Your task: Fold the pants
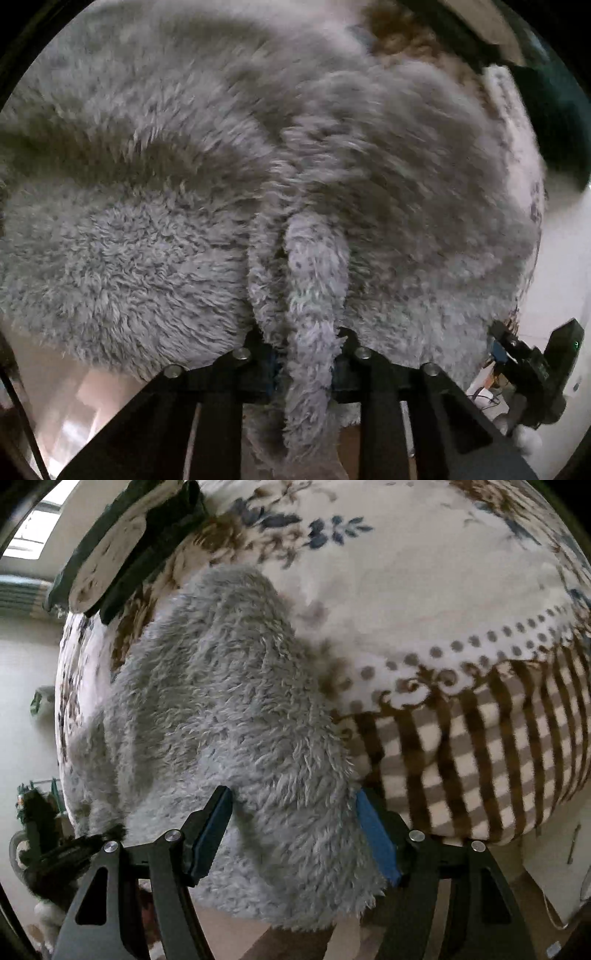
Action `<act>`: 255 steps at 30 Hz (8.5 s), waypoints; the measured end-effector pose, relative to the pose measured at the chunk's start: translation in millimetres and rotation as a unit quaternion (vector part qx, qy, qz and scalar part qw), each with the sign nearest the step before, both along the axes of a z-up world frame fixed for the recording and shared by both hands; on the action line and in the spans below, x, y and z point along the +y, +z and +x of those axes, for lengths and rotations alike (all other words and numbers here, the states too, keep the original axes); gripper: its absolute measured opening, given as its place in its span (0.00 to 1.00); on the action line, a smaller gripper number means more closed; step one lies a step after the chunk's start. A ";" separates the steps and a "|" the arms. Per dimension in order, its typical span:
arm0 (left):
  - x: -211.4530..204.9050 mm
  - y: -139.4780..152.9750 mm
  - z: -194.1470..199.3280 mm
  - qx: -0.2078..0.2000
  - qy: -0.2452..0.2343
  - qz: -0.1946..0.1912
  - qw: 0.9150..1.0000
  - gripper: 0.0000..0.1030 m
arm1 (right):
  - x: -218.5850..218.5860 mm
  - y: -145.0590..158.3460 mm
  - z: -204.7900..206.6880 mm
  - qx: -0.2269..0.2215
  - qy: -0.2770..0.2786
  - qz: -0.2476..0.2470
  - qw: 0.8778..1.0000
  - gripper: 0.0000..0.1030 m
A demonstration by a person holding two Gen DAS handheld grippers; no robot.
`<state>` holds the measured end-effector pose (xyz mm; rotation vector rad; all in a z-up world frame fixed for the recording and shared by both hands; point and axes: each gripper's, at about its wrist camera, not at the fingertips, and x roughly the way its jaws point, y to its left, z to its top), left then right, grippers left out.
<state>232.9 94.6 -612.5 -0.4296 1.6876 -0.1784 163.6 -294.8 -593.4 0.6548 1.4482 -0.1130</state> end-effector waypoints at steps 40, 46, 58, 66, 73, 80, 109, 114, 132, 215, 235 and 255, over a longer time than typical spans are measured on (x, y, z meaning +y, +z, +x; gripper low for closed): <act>115.1 104.4 -34.5 -0.234 0.218 0.013 0.947 1.00 | 97.9 64.6 82.3 -0.043 0.135 -0.123 0.982 0.85; 226.2 22.3 -83.4 -0.201 0.450 -0.015 0.870 0.92 | 152.8 38.6 68.1 -0.016 0.168 -0.082 0.982 0.85; 228.6 -3.8 -56.9 -0.281 0.452 -0.054 0.845 0.32 | 181.8 -10.2 91.1 0.032 0.180 -0.091 0.979 0.86; 252.1 -61.4 -57.0 -0.234 0.498 -0.132 0.825 0.56 | 192.3 -27.8 97.1 0.047 0.195 -0.100 0.974 0.86; 224.4 31.6 -71.3 -0.296 0.452 -0.017 0.841 0.28 | 184.5 -30.4 94.6 0.039 0.198 -0.088 0.976 0.86; 171.2 119.1 -76.7 -0.366 0.385 0.012 0.847 0.25 | 161.1 -23.1 87.3 0.029 0.194 -0.066 0.978 0.85; -198.7 122.0 -72.7 -0.281 -0.115 0.009 0.953 0.93 | -40.2 53.7 50.7 -0.052 0.086 0.079 0.992 0.85; -140.2 134.2 -84.0 -0.279 -0.054 0.071 0.956 0.93 | 12.0 41.9 73.5 -0.066 0.151 0.166 0.972 0.85; -59.1 126.8 -7.1 -0.238 0.053 0.088 0.966 0.93 | -83.3 53.6 35.3 -0.055 0.008 0.137 0.989 0.30; -139.4 75.5 -13.0 -0.179 -0.128 0.027 0.975 0.92 | -133.3 34.0 97.2 0.013 0.035 0.154 0.987 0.75; -138.3 53.2 -2.6 -0.159 -0.159 0.067 0.972 0.92 | -81.1 -13.4 -110.9 0.077 -0.159 0.220 0.959 0.11; -124.8 25.5 134.8 -0.129 -0.063 0.006 0.990 0.92 | -81.4 -3.0 77.8 -0.023 0.004 0.050 0.998 0.58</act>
